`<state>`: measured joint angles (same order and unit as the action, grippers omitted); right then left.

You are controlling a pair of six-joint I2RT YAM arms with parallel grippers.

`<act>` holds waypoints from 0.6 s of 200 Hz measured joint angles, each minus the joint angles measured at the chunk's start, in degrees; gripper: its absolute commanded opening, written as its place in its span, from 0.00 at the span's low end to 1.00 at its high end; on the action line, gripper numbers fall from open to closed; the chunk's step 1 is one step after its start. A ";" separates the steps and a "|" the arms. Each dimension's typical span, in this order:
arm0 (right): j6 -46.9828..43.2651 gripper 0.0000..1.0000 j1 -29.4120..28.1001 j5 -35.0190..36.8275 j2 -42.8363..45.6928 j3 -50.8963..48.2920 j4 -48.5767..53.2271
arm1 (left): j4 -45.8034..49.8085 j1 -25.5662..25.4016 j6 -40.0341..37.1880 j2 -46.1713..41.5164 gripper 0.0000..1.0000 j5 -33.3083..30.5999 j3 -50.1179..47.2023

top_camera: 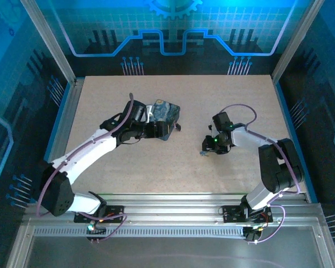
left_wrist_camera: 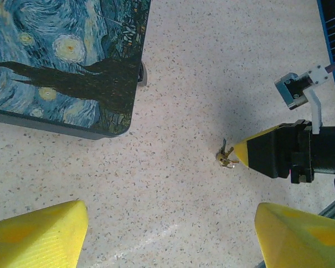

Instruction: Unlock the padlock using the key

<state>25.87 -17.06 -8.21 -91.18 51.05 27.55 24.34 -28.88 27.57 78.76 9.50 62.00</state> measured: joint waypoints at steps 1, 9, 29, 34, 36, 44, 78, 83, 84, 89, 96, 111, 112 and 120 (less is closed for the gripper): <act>0.04 0.36 0.00 0.09 0.15 0.00 0.02 | 0.02 0.00 0.00 -0.07 0.80 -0.02 -0.02; 0.20 0.37 0.00 0.24 0.92 0.00 0.07 | 0.28 -0.02 0.04 -0.85 0.80 -0.35 -0.33; 0.83 0.40 -0.02 0.28 2.54 0.00 0.26 | 0.59 -0.07 0.57 -2.40 0.80 -0.90 -1.31; 1.09 0.40 -0.07 0.26 2.80 0.00 0.31 | 0.68 -0.11 0.63 -2.67 0.80 -0.96 -1.55; 1.20 0.41 -0.11 0.28 2.84 0.00 0.31 | 0.70 -0.11 0.68 -2.73 0.80 -1.03 -1.68; 1.57 0.41 -0.28 0.39 2.97 0.00 0.26 | 0.70 -0.11 0.85 -2.95 0.80 -1.11 -2.10; 2.73 0.38 -2.40 1.68 1.22 0.04 0.24 | 1.14 -0.11 1.03 -3.02 0.80 -1.31 -3.48; 3.10 0.37 -2.73 1.88 0.59 0.07 0.22 | 1.16 -0.11 1.03 -3.02 0.80 -1.31 -3.50; 3.08 0.37 -2.91 1.92 0.33 0.07 0.22 | 1.16 -0.11 1.03 -3.02 0.80 -1.31 -3.50; 3.45 0.37 -3.28 2.16 -0.48 0.13 0.24 | 1.14 -0.11 1.03 -3.02 0.80 -1.33 -3.50; 3.80 0.35 -3.89 2.51 -1.60 0.28 0.28 | 1.14 -0.11 1.01 -3.02 0.80 -1.33 -3.50; 4.39 0.32 -5.29 3.78 -4.00 1.20 0.59 | 1.42 -0.11 0.98 -3.04 0.80 -1.62 -3.50; 4.48 0.31 -5.38 3.82 -4.09 1.29 0.66 | 1.42 -0.11 0.98 -3.04 0.80 -1.64 -3.50; 4.96 0.30 -5.81 4.46 -4.76 2.23 1.18 | 1.60 -0.11 0.98 -3.08 0.80 -1.77 -3.50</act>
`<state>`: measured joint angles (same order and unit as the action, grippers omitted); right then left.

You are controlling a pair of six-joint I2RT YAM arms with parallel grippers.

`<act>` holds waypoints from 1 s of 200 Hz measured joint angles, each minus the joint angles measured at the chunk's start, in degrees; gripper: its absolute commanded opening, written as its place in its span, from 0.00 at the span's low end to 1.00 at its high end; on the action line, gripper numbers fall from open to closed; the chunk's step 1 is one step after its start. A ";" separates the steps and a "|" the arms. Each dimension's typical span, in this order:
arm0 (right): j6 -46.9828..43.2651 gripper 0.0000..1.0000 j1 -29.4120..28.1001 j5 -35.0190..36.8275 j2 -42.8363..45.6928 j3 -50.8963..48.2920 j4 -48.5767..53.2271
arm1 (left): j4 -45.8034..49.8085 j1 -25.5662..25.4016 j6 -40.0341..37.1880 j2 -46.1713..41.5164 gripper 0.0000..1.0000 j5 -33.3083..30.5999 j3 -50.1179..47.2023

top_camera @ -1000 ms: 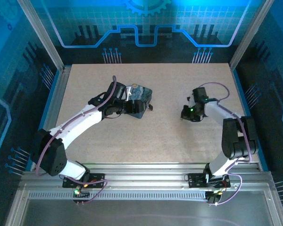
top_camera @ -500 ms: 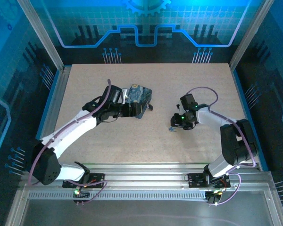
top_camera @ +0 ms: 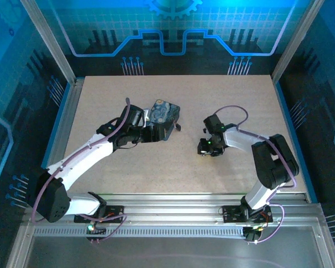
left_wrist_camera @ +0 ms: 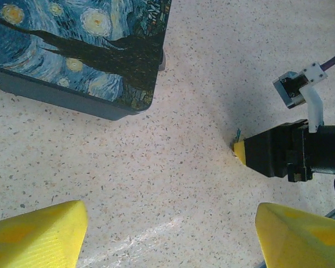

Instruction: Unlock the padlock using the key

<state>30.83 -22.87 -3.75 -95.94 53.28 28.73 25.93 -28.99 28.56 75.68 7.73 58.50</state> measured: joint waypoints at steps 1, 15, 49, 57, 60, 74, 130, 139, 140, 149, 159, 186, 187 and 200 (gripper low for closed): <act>0.17 0.30 -0.02 0.20 -0.09 0.20 0.00 | 0.02 0.00 -0.02 0.00 0.80 -0.02 0.00; 0.79 0.27 -0.79 1.20 -1.18 1.49 -0.04 | 0.48 0.00 -0.11 -0.07 0.80 -0.42 0.00; 2.21 0.12 -2.99 4.20 -3.30 4.09 1.75 | 0.83 0.00 -0.15 -0.28 0.80 -0.85 -0.11; 2.16 0.10 -3.26 4.70 -3.65 4.61 2.08 | 0.87 0.00 -0.15 -0.37 0.80 -0.87 -0.13; 2.29 0.09 -3.34 4.81 -3.76 4.81 2.27 | 0.87 0.00 -0.17 -0.39 0.80 -0.90 -0.15; 2.19 0.07 -3.48 4.94 -4.07 5.38 2.82 | 1.22 0.00 -0.24 -0.52 0.80 -1.07 -0.15; -1.73 0.11 -3.48 5.53 -2.84 5.55 3.69 | 2.58 0.00 -0.39 -1.29 0.80 -1.88 -0.17; -2.12 0.17 -3.48 5.99 -2.56 5.73 4.76 | 2.62 0.00 -0.39 -1.38 0.80 -1.90 -0.17; -2.19 0.17 -3.48 6.03 -2.51 5.75 4.85 | 2.64 0.00 -0.39 -1.40 0.80 -1.92 -0.17; -2.91 0.22 -3.48 6.45 -2.27 6.21 6.03 | 2.82 0.00 -0.39 -1.44 0.80 -1.90 -0.17; -2.67 0.26 -3.48 6.78 -1.97 6.78 6.73 | 3.06 0.00 -0.39 -1.46 0.80 -1.92 -0.17; -2.51 0.32 -3.48 7.56 -1.79 8.15 7.87 | 3.89 0.00 -0.39 -1.51 0.80 -1.92 -0.15; -2.51 0.32 -3.48 7.67 -1.79 8.17 7.89 | 3.89 0.00 -0.39 -1.51 0.80 -1.92 -0.15; -2.36 0.32 -3.48 8.17 -1.81 8.24 8.00 | 4.22 0.00 -0.42 -1.55 0.80 -1.92 -0.15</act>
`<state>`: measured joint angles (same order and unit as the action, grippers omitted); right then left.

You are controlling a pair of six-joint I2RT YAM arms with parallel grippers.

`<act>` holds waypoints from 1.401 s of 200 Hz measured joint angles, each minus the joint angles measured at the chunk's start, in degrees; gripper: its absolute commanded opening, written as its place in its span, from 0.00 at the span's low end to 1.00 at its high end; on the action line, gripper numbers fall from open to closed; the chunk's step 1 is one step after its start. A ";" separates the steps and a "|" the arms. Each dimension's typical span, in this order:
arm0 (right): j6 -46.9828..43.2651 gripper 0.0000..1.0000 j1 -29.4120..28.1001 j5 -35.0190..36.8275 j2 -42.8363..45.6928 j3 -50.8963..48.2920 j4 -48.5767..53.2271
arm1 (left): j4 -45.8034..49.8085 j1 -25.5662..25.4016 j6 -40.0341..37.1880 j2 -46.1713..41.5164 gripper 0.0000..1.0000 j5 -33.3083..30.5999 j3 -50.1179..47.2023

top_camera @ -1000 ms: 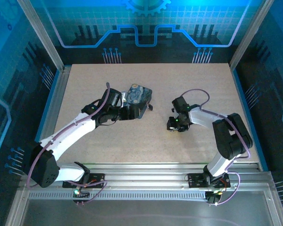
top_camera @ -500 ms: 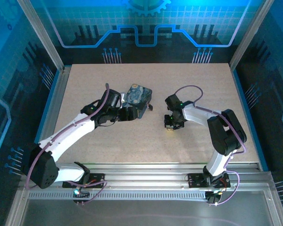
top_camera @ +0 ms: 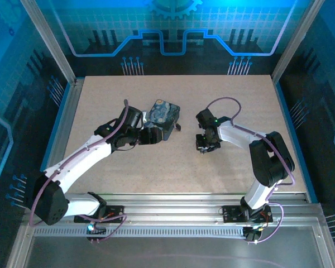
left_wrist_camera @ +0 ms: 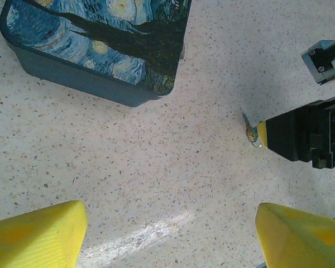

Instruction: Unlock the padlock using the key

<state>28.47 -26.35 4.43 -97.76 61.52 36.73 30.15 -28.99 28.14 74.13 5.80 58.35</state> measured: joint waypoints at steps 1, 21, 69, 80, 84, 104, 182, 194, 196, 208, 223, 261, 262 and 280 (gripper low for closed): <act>0.02 0.32 0.00 0.02 -0.02 0.00 0.00 | 0.02 0.00 0.00 0.00 0.80 0.00 0.00; 0.24 0.32 0.00 0.39 -0.70 0.00 0.13 | 0.35 0.00 0.00 -0.26 0.80 -0.02 0.00; 0.24 0.32 -0.42 1.20 -4.42 1.01 -0.13 | 0.68 0.00 0.00 -0.39 0.80 0.00 0.02; 0.24 0.32 -0.74 1.51 -4.83 1.57 -0.13 | 0.68 -0.02 0.00 -0.42 0.80 -0.02 0.02; 0.24 0.31 -0.94 1.62 -4.94 1.79 -0.13 | 0.68 -0.02 0.00 -0.42 0.80 -0.02 0.02; 0.24 0.28 -1.75 2.69 -5.49 2.25 -0.20 | 0.70 -0.02 0.00 -0.42 0.80 -0.02 0.02; 0.04 0.17 -2.60 5.16 -6.64 2.73 -0.17 | 0.81 -0.02 0.00 -0.42 0.80 -0.02 0.02; -0.02 0.12 -2.73 4.94 -6.64 2.67 -0.37 | 0.90 -0.02 0.00 -0.42 0.80 -0.02 0.02; -0.17 0.12 -2.75 4.87 -6.62 2.67 -0.39 | 0.90 -0.04 0.00 -0.42 0.80 -0.02 0.02; -0.26 0.09 -2.86 4.74 -6.40 2.40 -0.79 | 0.90 -0.13 0.00 -0.44 0.80 -0.02 0.02; -0.52 0.07 -2.84 4.61 -5.75 1.68 -1.53 | 0.90 -0.44 0.02 -0.44 0.80 -0.09 0.02; -2.21 0.01 -2.84 3.74 -4.59 1.03 -2.69 | 0.90 -1.03 0.02 -0.44 0.80 -0.46 0.02; -2.29 0.01 -2.86 3.72 -4.57 1.03 -2.69 | 0.90 -1.03 0.02 -0.44 0.80 -0.48 0.02; -3.39 0.00 -2.84 2.54 -3.91 0.39 -2.86 | 0.87 -1.36 0.02 -0.44 0.80 -0.63 0.02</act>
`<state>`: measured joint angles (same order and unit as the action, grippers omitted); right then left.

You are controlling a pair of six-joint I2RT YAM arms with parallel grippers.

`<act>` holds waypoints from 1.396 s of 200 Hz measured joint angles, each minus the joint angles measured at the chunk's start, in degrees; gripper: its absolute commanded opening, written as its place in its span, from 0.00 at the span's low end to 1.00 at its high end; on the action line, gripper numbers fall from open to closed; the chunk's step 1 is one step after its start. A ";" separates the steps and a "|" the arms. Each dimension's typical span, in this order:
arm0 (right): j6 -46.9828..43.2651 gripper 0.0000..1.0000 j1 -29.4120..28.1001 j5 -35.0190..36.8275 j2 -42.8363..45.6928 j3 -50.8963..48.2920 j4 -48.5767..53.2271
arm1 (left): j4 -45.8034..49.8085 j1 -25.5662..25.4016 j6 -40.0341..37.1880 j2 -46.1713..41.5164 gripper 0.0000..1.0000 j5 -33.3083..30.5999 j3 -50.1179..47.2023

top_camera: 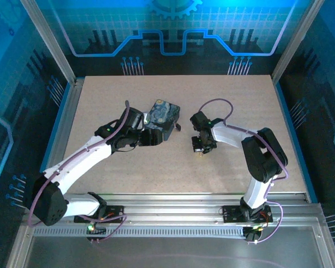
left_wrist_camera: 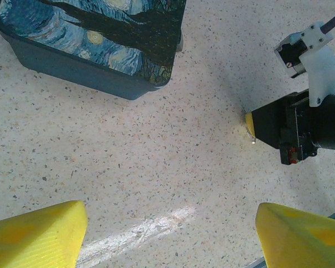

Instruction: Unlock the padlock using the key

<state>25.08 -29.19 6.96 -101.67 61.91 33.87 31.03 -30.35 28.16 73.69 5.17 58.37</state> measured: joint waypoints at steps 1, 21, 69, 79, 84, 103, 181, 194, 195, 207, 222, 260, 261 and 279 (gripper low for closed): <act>-0.07 0.00 0.00 -0.04 0.04 -0.02 0.00 | 0.00 -0.02 0.00 0.00 0.80 0.00 0.00; -1.07 0.00 0.09 -1.68 1.40 -0.48 0.13 | 0.00 -0.72 0.02 0.07 0.80 0.00 0.04; -2.56 0.00 0.90 -4.72 4.59 -0.48 0.04 | -0.04 -1.73 0.04 0.28 0.80 -0.02 0.11; -2.73 0.00 0.94 -5.57 4.59 -0.55 -0.09 | -0.02 -1.70 0.04 0.44 0.80 -0.02 0.28; -2.89 0.00 1.03 -6.03 4.61 -0.63 -0.22 | -0.07 -1.70 0.07 0.52 0.80 0.00 0.42; -3.61 0.00 1.51 -9.49 5.60 -1.81 -1.25 | -0.70 -1.70 0.26 0.74 0.80 0.76 0.63; -13.09 0.00 6.69 -39.45 13.49 -3.85 -8.35 | -8.04 1.31 -7.45 1.64 0.60 19.93 1.53; -13.84 0.00 6.91 -43.43 13.62 -3.85 -9.33 | -10.38 1.88 -7.80 1.68 0.56 22.71 1.09; -13.84 0.00 6.91 -43.65 13.62 -3.85 -9.40 | -10.62 1.90 -7.78 1.70 0.55 22.99 1.03; -14.25 0.00 7.04 -47.01 13.75 -3.85 -10.29 | -12.66 1.92 -7.89 2.10 0.51 25.35 0.66; -14.25 0.00 7.13 -50.75 13.94 -3.85 -11.54 | -15.04 1.92 -8.22 3.26 0.48 27.52 0.31; -14.14 0.00 7.13 -56.83 14.67 -3.82 -13.46 | -21.27 3.76 -6.40 5.44 0.42 31.45 -3.04; -14.05 0.00 7.13 -57.05 14.67 -3.80 -13.55 | -21.53 3.80 -6.21 5.44 0.41 31.58 -3.17; -13.64 0.00 7.13 -58.75 14.67 -3.72 -14.36 | -24.17 4.28 -4.98 5.66 0.41 32.89 -4.33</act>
<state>11.44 -22.06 -51.79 -87.00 58.19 19.51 6.85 -26.06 23.18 79.35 38.06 54.04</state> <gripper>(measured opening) 0.042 0.412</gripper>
